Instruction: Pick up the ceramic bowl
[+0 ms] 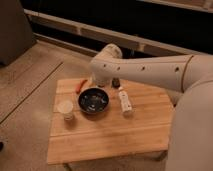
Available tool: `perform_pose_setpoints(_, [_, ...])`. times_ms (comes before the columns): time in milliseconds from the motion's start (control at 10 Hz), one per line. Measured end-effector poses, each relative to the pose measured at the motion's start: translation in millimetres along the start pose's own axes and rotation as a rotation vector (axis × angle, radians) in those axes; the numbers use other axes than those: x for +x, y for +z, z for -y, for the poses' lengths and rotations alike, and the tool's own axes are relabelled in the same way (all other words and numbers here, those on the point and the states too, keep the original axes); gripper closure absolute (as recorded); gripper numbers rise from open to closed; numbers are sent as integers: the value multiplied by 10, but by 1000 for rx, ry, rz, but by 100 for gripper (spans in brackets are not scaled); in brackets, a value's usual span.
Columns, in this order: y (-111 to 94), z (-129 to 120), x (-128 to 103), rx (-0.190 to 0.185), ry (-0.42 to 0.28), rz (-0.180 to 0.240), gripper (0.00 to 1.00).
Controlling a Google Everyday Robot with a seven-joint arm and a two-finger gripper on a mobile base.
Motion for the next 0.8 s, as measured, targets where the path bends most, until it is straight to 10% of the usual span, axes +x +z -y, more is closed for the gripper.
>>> perform_pose_setpoints(800, [1112, 235, 177, -43, 54, -240, 35])
